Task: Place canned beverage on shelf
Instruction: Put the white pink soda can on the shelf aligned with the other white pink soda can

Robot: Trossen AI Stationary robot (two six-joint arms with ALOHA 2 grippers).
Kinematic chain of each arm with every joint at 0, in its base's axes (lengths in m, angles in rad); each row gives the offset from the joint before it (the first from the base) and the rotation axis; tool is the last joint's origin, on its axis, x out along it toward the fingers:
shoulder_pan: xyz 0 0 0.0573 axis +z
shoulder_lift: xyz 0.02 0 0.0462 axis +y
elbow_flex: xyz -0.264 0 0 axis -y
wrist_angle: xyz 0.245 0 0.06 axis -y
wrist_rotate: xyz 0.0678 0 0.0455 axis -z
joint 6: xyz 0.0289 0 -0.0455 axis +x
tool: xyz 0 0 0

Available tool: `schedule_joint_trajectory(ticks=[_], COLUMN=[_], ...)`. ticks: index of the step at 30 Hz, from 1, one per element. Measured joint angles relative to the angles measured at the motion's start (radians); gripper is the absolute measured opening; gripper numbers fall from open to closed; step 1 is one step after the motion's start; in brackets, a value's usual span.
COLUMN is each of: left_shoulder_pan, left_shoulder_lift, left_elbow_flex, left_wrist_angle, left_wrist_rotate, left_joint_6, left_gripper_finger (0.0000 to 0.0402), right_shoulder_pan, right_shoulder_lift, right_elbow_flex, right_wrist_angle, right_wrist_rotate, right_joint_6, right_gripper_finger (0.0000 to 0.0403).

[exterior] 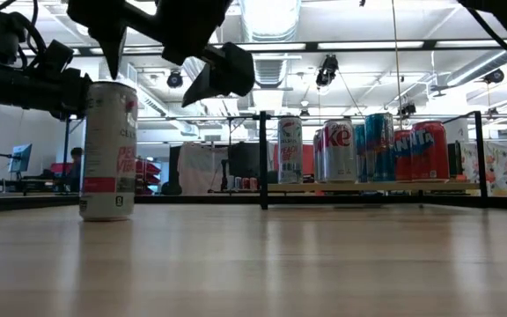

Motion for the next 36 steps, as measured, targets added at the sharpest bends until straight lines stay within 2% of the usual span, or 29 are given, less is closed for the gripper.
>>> schedule_joint_trajectory(ticks=[8,11,14,18,21,25,31,33,36], left_shoulder_pan=[0.000,0.000,0.000,0.000,0.000,0.000,0.000,0.000,0.000], left_shoulder_lift=[0.000,0.000,0.000,0.000,0.000,0.000,0.000,0.000,0.000], left_elbow_flex=[0.000,0.000,0.000,0.000,0.000,0.000,0.000,0.000,0.000], left_wrist_angle=[0.000,0.000,0.000,0.000,0.000,0.000,0.000,0.000,0.000], left_wrist_rotate=[0.000,0.000,0.000,0.000,0.000,0.000,0.000,0.000,0.000], left_joint_6=[0.000,0.000,0.000,0.000,0.000,0.000,0.000,0.000,0.000], left_gripper_finger=[0.0398,0.0398,0.0398,0.0398,0.0398,0.0398,0.0398,0.0398,0.0398], right_shoulder_pan=[-0.013,-0.012,-0.005,-0.012,-0.022,-0.037,-0.088,-0.096,-0.102], right_shoulder_lift=[0.000,0.000,-0.002,-0.002,-0.002,-0.002,-0.008,-0.012,-0.019], right_elbow_flex=[0.069,0.120,0.170,0.185,0.179,0.174,0.173,0.184,0.199], right_wrist_angle=[-0.001,-0.035,-0.109,-0.178,-0.193,-0.193,-0.242,-0.308,-0.368], right_wrist_rotate=[0.002,-0.032,-0.130,-0.298,-0.378,-0.489,-0.786,-0.833,-0.839], right_joint_6=[-0.056,-0.156,-0.235,-0.245,-0.260,-0.371,-0.484,-0.466,-0.407], right_gripper_finger=[0.0400,0.0400,0.0400,0.0400,0.0400,0.0400,0.0400,0.0400,0.0400])
